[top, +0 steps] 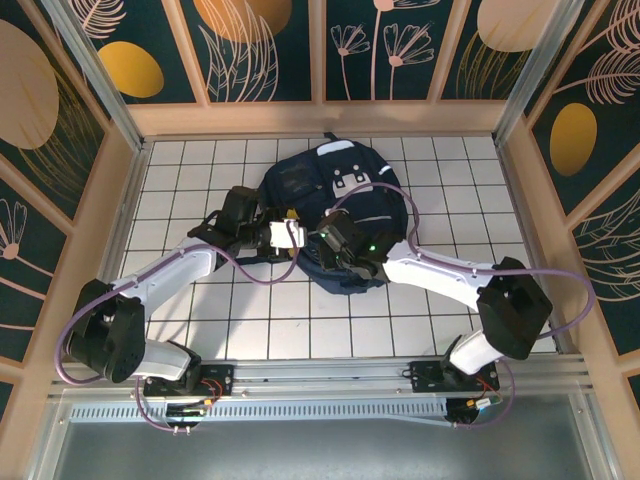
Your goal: Pack the student bag
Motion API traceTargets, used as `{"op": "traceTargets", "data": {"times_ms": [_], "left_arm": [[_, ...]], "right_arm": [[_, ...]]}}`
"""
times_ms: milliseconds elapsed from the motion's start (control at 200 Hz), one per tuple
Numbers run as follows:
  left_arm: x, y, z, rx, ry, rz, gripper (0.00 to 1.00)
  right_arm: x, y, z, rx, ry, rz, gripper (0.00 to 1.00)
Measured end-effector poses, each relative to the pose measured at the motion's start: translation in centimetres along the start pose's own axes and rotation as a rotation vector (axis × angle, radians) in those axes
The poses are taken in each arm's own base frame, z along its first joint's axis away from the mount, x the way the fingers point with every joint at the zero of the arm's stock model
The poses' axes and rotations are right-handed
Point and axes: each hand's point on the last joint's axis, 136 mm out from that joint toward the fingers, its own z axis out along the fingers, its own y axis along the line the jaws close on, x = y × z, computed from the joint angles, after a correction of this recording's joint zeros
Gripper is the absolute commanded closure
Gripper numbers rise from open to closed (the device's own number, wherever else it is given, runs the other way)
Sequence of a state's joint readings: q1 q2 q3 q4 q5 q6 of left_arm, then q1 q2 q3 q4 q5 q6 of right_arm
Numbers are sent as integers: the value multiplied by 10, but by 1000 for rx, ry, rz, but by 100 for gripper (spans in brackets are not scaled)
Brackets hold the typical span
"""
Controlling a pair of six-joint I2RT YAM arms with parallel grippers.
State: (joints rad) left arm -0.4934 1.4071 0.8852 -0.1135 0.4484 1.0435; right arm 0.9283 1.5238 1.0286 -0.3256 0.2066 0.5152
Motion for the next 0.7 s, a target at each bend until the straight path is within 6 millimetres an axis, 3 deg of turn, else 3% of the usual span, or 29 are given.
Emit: {"op": "traceTargets", "data": {"times_ms": [210, 555, 701], "left_arm": [[-12, -7, 4, 53, -73, -11, 29], [-16, -2, 39, 118, -62, 3, 33], [-19, -8, 52, 144, -45, 36, 49]], "right_arm": [[-3, 2, -6, 39, -25, -12, 100], [-2, 5, -20, -74, -25, -25, 100], [-5, 5, -24, -107, -24, -14, 100]]}}
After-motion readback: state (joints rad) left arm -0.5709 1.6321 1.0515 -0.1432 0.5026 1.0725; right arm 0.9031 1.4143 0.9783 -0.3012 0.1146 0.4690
